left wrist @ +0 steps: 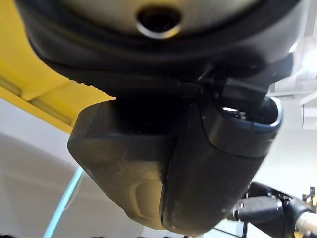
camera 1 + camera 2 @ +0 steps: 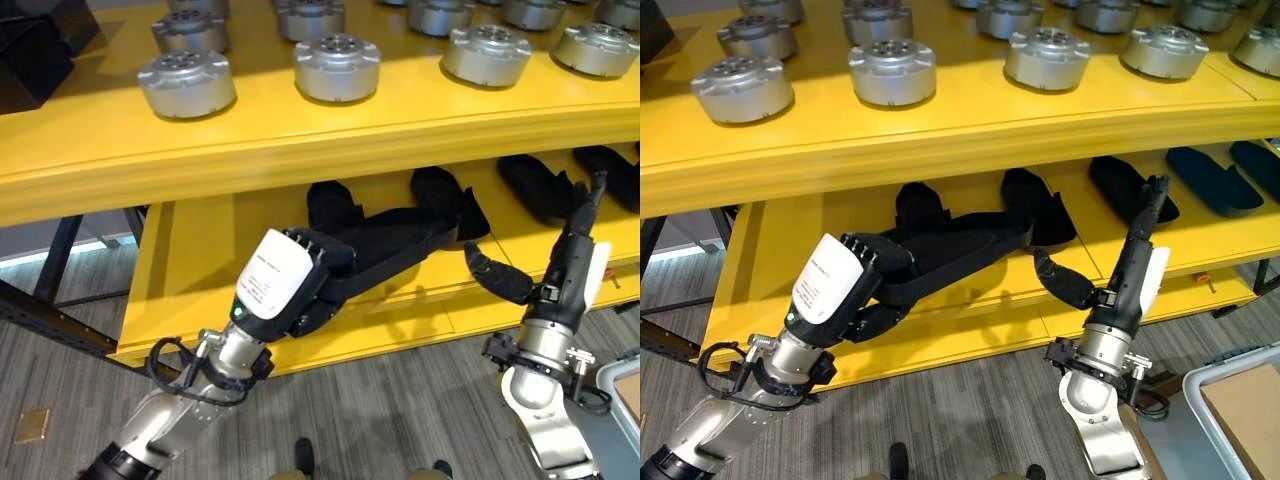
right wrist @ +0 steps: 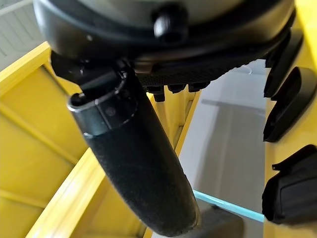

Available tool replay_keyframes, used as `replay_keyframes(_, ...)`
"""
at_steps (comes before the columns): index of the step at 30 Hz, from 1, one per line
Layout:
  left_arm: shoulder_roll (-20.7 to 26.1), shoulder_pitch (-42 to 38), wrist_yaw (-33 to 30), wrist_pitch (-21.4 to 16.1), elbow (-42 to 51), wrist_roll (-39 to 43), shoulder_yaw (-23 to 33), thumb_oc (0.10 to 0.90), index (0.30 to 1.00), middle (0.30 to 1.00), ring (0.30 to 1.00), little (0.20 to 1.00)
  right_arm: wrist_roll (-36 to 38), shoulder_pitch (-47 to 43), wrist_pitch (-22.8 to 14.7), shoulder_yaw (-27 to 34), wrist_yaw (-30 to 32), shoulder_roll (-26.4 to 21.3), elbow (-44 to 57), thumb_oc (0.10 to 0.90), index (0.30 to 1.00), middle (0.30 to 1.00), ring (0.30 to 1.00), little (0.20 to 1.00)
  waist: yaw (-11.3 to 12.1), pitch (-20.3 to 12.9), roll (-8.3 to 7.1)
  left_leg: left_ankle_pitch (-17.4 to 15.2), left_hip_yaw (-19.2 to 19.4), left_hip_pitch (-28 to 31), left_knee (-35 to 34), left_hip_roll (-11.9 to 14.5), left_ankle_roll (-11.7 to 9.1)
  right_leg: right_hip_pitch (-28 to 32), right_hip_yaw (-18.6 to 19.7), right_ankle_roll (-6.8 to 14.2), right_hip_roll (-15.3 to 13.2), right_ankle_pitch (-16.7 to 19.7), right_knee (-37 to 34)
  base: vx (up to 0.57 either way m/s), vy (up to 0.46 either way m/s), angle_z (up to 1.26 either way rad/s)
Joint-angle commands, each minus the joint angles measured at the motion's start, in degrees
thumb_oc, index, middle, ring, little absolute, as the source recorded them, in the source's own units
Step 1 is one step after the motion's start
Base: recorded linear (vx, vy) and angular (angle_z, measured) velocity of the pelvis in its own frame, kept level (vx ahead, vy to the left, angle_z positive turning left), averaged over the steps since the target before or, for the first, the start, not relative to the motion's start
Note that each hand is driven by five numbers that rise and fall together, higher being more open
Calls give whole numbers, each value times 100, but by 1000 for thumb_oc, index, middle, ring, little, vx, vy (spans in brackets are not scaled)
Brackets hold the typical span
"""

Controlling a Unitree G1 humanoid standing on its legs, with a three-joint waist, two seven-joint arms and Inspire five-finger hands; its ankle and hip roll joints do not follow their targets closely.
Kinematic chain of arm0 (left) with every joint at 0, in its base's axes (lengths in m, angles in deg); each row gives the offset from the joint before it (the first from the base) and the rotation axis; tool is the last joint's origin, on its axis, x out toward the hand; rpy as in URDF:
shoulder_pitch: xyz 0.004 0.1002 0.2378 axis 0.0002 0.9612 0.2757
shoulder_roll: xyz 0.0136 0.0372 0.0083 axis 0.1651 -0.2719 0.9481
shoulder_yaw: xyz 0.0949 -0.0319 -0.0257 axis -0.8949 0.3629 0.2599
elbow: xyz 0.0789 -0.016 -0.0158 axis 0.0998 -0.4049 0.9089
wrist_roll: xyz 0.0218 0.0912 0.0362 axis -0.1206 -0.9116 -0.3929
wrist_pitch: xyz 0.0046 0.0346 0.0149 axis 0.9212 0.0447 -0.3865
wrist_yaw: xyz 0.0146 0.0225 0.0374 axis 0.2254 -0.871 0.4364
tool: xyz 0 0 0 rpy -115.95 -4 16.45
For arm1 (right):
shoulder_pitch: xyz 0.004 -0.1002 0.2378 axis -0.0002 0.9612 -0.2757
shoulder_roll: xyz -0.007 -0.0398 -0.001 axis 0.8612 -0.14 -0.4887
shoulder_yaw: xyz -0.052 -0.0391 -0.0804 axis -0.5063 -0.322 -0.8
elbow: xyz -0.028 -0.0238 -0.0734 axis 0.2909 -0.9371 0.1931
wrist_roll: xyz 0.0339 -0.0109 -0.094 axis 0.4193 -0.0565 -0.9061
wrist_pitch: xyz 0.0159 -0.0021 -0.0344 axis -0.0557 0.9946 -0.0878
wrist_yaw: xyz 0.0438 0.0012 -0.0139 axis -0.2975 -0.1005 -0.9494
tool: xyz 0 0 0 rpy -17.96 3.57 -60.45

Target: Move parts from the plastic box to the shelf.

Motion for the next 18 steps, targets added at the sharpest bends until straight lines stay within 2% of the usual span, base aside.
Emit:
replay_keyframes(1, -448, -260, -760, -423, 659, 196, 661, 400, 300, 300, 300, 300, -504, -626, -272, 88, 250, -504, 49, 900, 1000, 1000, 1000, 1000, 4, -374, 280, -707, 873, 491, 24, 202, 177, -93, -293, -2, 638, -874, 60, -48, 108, -17)
replay_keyframes(3, -485, -371, -829, -333, 658, 140, 638, 400, 300, 300, 300, 300, -707, -604, -288, 75, 361, -531, 67, 900, 1000, 1000, 1000, 1000, -67, -379, 253, -695, 684, 419, 28, 160, 250, -163, 18, -120, 1053, -1259, 186, 0, -16, 0)
replay_keyframes(4, -493, -460, -961, -185, 640, 190, 628, 400, 300, 300, 300, 300, -798, -562, -340, 97, 462, -601, 65, 900, 1000, 1000, 1000, 1000, -145, -389, 211, -714, 543, 396, 42, 105, 283, -168, 316, -171, 1393, -1476, 154, 36, -50, 31)
replay_keyframes(6, -505, -552, -1049, -74, 629, 300, 610, 400, 300, 300, 300, 300, -893, -521, -363, 122, 558, -663, 58, 900, 1000, 1000, 1000, 1000, -228, -397, 181, -727, 357, 362, 81, 58, 285, -202, 675, -277, 1655, -1521, 50, 46, -45, 69)
replay_keyframes(7, -534, -630, -1088, -26, 628, 394, 592, 400, 300, 300, 300, 300, -1004, -460, -348, 156, 620, -703, 63, 900, 1000, 1000, 1000, 1000, -321, -401, 177, -788, 138, 358, 138, 11, 296, -213, 1065, -329, 1800, -1550, 4, 30, -29, 83)
replay_keyframes(8, -544, -658, -1101, -9, 625, 409, 587, 400, 300, 300, 300, 300, -1026, -444, -346, 171, 635, -713, 68, 900, 1000, 1000, 1000, 1000, -346, -413, 183, -779, 81, 316, 165, 5, 298, -246, 1172, -349, 1839, -1518, -16, 46, -58, 62)
replay_keyframes(9, -562, -824, -1182, 13, 601, 510, 634, 400, 300, 300, 300, 300, -1076, -224, -390, 360, 709, -796, 138, 900, 1000, 1000, 1000, 1000, -536, -415, 155, -793, -300, 258, 239, -91, 294, -254, 1859, -463, 2100, -1470, -106, 17, -91, 54)
replay_keyframes(13, -597, -707, -1446, 229, 595, 437, 861, 400, 300, 300, 300, 300, -1056, -65, -504, 569, 536, -882, 130, 900, 1000, 1000, 1000, 1000, -584, -435, 148, -739, -444, 209, 224, -72, 224, -298, 1970, -515, 2170, -1350, -260, 3, -93, 84)
replay_keyframes(18, -654, -308, -2006, 305, 619, 515, 1331, 400, 300, 300, 300, 300, -1192, 62, -550, 619, 553, -965, 200, 900, 1000, 1000, 1000, 1000, -533, -472, 139, -686, -509, 272, 95, -28, 134, -169, 2018, -551, 2202, -1275, -560, 18, -92, -2)
